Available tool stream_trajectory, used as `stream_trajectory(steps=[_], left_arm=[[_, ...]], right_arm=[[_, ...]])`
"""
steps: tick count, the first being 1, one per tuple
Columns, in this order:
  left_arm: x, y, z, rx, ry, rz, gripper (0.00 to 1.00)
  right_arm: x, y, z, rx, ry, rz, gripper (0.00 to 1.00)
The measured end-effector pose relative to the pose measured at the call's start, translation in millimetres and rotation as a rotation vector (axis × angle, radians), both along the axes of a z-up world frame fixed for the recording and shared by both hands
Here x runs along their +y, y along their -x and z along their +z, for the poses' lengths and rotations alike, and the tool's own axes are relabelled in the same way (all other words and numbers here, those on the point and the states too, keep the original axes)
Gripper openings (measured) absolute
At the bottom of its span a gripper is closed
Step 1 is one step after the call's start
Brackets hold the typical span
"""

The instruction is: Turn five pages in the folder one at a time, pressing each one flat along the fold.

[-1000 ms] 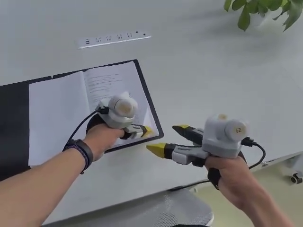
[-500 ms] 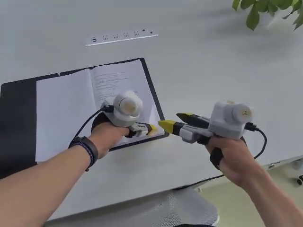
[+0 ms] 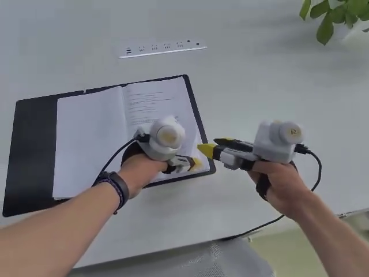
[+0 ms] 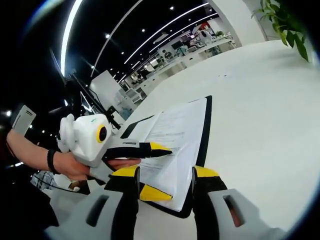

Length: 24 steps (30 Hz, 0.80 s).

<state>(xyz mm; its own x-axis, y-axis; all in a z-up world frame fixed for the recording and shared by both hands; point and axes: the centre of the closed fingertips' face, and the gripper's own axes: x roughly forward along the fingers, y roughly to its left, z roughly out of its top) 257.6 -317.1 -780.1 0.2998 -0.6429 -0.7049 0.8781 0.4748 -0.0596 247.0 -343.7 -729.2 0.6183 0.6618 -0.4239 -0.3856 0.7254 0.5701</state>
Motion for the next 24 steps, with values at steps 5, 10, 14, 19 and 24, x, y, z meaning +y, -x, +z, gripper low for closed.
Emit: stream_trajectory(steps=[5,10,14,19,24], left_arm=[[-0.3,-0.2,0.1,0.0,0.005,0.007,0.61],[0.0,-0.2,-0.1,-0.001,0.007,0.006,0.61],[-3.1,0.6,4.7,0.057,0.074,0.051,0.63],[4.1,13.6,10.6,0.08,0.056,0.019,0.66],[20.9,23.6,23.4,0.073,0.087,0.056,0.65]], right_arm=[[8.6,-8.0,-12.3,0.032,-0.009,0.01,0.37],[22.8,-13.8,-18.4,0.05,-0.023,0.033,0.35],[30.0,-17.4,-19.8,0.058,-0.059,0.049,0.28],[33.1,-11.0,-20.1,0.084,-0.087,0.066,0.21],[32.3,4.0,-19.3,0.097,-0.112,0.066,0.1]])
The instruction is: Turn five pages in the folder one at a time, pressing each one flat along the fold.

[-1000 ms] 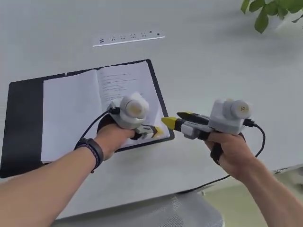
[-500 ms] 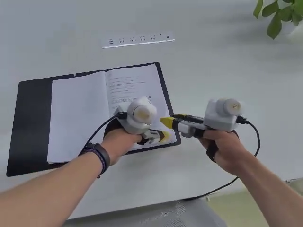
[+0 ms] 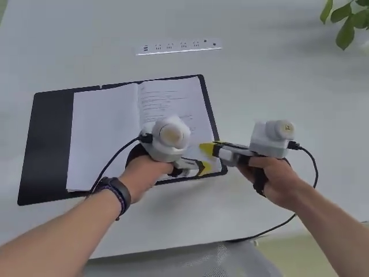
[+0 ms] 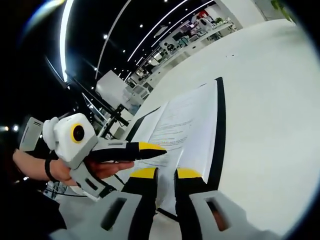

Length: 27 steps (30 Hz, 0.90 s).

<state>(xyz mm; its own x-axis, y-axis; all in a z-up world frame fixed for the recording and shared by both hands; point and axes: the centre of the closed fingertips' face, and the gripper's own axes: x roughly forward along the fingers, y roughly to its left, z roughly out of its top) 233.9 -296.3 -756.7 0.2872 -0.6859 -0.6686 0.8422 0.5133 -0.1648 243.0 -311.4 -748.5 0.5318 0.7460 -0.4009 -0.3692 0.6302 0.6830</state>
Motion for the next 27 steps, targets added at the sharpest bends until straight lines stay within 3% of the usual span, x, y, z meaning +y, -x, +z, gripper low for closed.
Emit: stream_trajectory(steps=[4,11,13,27], left_arm=[[18.2,10.3,4.8,-0.006,-0.003,0.013,0.65],[51.3,12.4,20.4,-0.022,0.006,0.084,0.66],[63.5,9.7,28.5,-0.05,-0.002,0.111,0.66],[112.5,-5.0,69.9,-0.115,0.058,0.243,0.68]], right_arm=[[0.1,13.3,-5.5,0.046,-0.008,-0.003,0.02],[1.2,14.5,3.9,0.05,-0.029,-0.076,0.0],[4.7,14.1,7.4,0.034,-0.031,-0.094,0.0],[28.5,8.3,34.8,-0.002,-0.065,-0.122,0.0]])
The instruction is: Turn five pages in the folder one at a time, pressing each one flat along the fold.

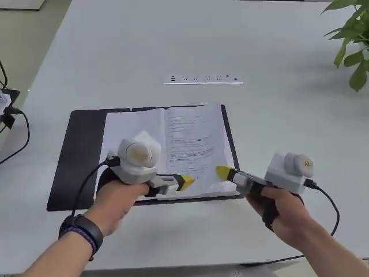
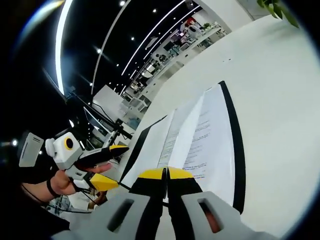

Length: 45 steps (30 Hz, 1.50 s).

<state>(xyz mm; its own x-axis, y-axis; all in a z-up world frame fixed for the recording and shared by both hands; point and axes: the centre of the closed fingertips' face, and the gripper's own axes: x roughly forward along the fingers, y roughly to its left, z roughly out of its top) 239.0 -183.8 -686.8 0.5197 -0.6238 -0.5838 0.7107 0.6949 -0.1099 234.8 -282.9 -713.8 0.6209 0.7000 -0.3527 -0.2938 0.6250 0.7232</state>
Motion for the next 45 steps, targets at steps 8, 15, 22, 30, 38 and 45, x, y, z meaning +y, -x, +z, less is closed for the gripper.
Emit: stream_trajectory(steps=[8,15,22,30,38,45], left_arm=[[40.2,-2.1,13.8,-0.033,-0.003,0.062,0.68],[70.7,0.3,21.5,-0.049,0.006,0.122,0.69],[96.1,2.0,23.4,-0.056,0.0,0.148,0.69],[116.9,3.4,24.4,-0.057,0.005,0.172,0.69],[132.8,8.5,25.2,-0.062,0.011,0.189,0.7],[149.2,15.4,22.2,-0.059,0.004,0.19,0.7]], right_arm=[[18.5,2.0,13.6,-0.03,0.002,0.017,0.0],[31.9,2.5,22.9,-0.048,0.003,0.034,0.0],[44.6,-3.5,32.3,-0.066,0.0,0.041,0.0],[65.7,-7.1,38.6,-0.079,0.014,0.085,0.0],[89.6,-10.1,41.5,-0.106,0.022,0.124,0.0],[113.1,-8.5,43.5,-0.109,0.016,0.154,0.0]])
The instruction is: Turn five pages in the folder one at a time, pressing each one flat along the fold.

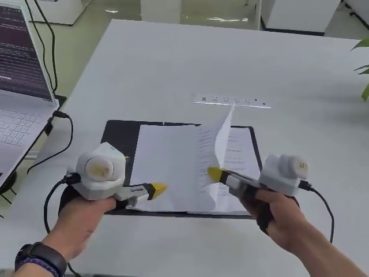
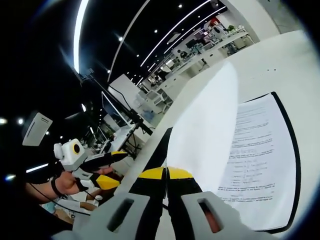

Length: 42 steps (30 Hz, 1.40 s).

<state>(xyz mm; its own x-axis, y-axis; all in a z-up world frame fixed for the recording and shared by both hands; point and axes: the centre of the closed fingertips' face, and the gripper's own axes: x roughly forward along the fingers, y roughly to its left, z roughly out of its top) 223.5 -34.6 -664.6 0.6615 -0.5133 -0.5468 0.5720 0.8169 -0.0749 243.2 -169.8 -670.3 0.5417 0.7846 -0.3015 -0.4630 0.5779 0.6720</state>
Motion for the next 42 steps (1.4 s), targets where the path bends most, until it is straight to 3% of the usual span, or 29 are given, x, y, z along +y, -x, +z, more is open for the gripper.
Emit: stream_trajectory(steps=[13,19,30,42], left_arm=[[29.4,5.3,2.3,-0.009,-0.006,0.026,0.71],[37.8,10.1,3.4,-0.014,-0.001,0.033,0.71],[57.7,17.3,-0.4,-0.014,0.01,0.061,0.72],[67.3,26.3,-2.5,-0.006,0.015,0.076,0.74]], right_arm=[[48.1,6.7,1.6,0.003,0.0,0.075,0.0],[66.9,13.8,-4.8,0.017,0.008,0.109,0.0],[88.3,18.9,-10.1,0.036,0.022,0.145,0.0],[115.2,26.5,-23.7,0.067,0.031,0.2,0.0]])
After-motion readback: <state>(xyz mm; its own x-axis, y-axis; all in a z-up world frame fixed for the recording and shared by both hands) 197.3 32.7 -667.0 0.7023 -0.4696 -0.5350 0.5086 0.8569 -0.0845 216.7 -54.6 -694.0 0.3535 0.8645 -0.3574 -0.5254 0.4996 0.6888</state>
